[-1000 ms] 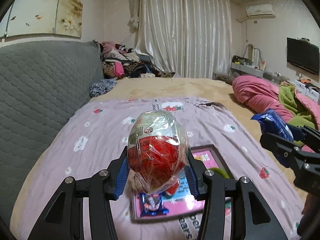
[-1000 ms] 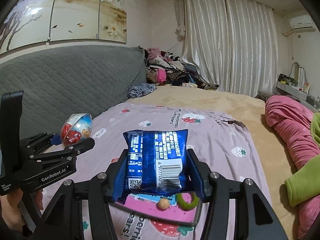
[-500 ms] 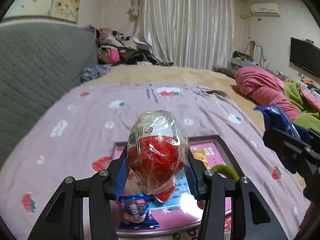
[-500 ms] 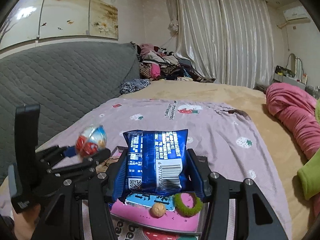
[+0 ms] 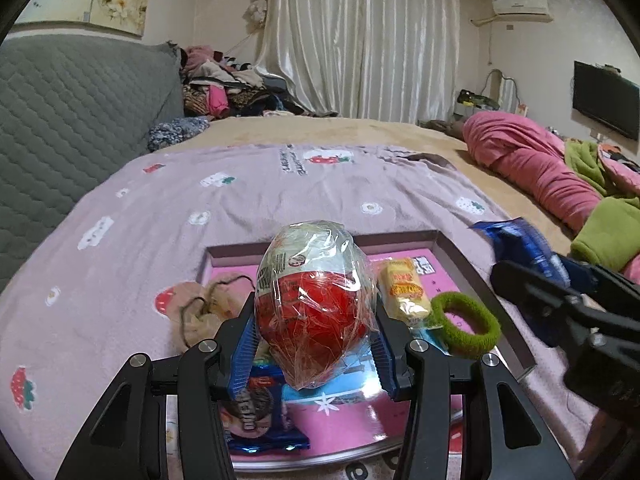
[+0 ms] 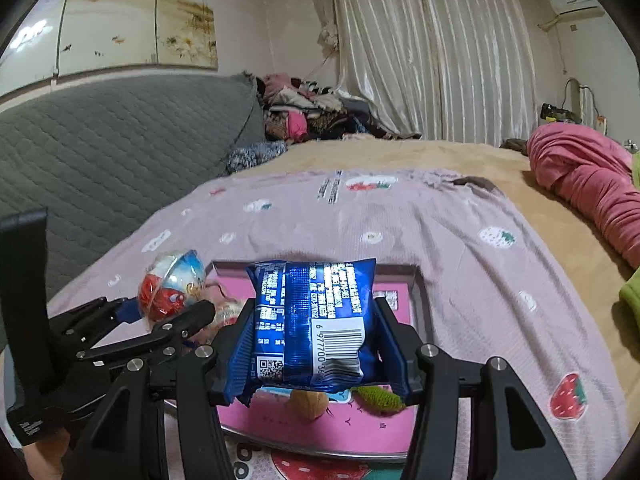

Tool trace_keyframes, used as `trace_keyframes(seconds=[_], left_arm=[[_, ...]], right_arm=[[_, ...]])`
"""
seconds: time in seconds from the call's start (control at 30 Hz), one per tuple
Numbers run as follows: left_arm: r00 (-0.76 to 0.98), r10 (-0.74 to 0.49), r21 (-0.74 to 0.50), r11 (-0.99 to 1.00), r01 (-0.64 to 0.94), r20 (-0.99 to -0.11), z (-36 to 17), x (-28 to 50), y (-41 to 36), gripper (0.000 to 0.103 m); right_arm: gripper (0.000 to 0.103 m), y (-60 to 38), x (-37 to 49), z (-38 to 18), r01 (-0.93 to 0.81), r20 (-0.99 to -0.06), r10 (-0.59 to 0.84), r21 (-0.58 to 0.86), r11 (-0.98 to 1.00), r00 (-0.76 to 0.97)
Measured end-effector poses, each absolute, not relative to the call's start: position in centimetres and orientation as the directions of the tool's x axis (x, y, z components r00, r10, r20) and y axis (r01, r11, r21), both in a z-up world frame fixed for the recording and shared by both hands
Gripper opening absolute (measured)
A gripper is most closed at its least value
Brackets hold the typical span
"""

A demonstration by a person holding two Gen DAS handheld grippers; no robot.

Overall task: Organize objects
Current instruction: 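Carry the candy egg with the left gripper while the right carries the blue packet to the tray, then lower the candy egg into the tray with the left gripper while the right lowers the packet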

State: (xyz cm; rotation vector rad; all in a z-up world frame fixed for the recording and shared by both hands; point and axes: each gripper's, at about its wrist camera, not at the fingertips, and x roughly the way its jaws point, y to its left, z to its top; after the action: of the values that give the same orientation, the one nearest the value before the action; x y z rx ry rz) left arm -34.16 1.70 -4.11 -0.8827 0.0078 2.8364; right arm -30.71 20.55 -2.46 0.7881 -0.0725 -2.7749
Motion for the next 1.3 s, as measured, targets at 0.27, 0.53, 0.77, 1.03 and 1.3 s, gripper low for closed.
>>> trace_keyframes(seconds=[0.27,0.53,0.77,1.03,1.3], left_arm=[[-0.773,0.186,-0.027,-0.977,-0.214,-0.606,-6.1,-34.3,3.6,0.051],[-0.754,0.183,-0.012,-0.974,-0.227,-0.631,-7.4,-34.9,4.4,0.051],[-0.729,0.193,-0.015,-0.970,-0.243,-0.657,-8.5,-35.4,4.9,0.051],[-0.684,0.190,-0.022,-0.969,-0.247,-0.704,-9.8,-36.0,5.0,0.051],[-0.652,0.192,-0.022,-0.965,-0.260,-0.733,-10.8,-36.2,5.3,0.052]], right_arm=[[0.056,20.6,-32.1,-4.8,0.219,-0.560,-0.225,0.077,-0.973,-0.798],[0.056,20.7,-32.5,-5.2,0.221,-0.569,-0.217,0.064,-0.973,-0.793],[0.056,20.6,-33.3,-6.0,0.217,-0.597,-0.202,0.048,-0.975,-0.777],[0.056,20.8,-34.2,-7.4,0.207,-0.652,-0.177,0.031,-0.978,-0.738],[0.056,20.7,-34.8,-8.7,0.205,-0.686,-0.169,0.030,-0.978,-0.707]])
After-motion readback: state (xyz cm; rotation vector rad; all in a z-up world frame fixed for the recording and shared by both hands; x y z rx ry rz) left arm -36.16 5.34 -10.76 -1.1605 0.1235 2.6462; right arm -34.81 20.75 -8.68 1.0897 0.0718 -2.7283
